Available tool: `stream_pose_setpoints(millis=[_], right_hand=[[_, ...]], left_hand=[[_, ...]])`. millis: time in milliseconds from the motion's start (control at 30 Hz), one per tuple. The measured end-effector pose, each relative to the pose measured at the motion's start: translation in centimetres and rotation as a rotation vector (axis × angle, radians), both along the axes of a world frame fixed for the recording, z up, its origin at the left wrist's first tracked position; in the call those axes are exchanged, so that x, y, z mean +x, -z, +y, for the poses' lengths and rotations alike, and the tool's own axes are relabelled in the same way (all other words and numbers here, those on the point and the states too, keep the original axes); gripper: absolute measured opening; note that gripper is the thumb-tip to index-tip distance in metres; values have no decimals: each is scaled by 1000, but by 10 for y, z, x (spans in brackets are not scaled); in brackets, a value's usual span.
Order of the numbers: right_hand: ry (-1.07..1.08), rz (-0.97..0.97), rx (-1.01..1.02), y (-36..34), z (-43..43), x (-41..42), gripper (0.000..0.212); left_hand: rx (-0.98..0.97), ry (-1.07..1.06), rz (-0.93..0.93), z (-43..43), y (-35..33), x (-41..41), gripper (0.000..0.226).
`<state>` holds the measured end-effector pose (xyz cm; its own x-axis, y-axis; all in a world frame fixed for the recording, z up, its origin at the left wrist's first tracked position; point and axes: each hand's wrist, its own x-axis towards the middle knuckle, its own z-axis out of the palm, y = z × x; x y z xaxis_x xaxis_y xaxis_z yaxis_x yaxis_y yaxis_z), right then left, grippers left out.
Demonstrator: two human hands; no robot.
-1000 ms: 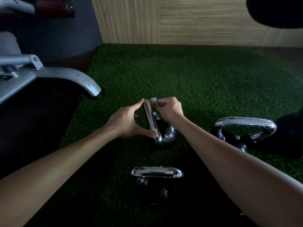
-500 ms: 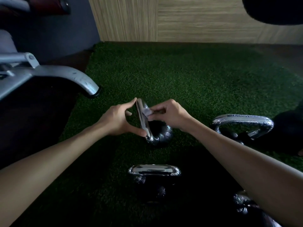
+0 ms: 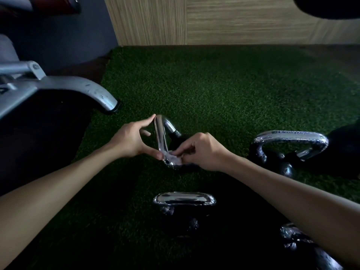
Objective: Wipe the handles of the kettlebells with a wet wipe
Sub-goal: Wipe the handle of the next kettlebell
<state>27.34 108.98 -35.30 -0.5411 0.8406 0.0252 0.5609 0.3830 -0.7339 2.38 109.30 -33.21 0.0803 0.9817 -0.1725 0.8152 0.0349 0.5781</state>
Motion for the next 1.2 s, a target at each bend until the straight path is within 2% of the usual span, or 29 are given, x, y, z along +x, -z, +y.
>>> stream_pose_setpoints(millis=[133,267,367,567,700,867,933,1100,1200], right_hand=[[-50,-101,67,-1,-2,0,18],[-11,-46,40,-1,-4,-2,23],[-10,-59,32,6,-7,-1,18],[25,-246,38,18,7,-6,19],[75,-273,83,2,21,-13,14],[-117,-482,62,-1,33,-30,13],[-160,-464,62,-3,32,-34,13],[-232,-277,-102,-8,33,-26,15],[-215,-273,-112,-4,39,-22,16]], left_hand=[[0,-3,-19,2,2,-5,157],[2,7,-45,4,3,-7,154],[16,20,-44,5,6,-9,148],[34,67,-56,5,8,-13,156],[39,64,-62,5,9,-12,152],[50,77,-57,8,10,-8,154],[45,75,-61,8,11,-9,155],[52,72,-71,7,12,-11,156],[58,76,-70,8,11,-10,156]])
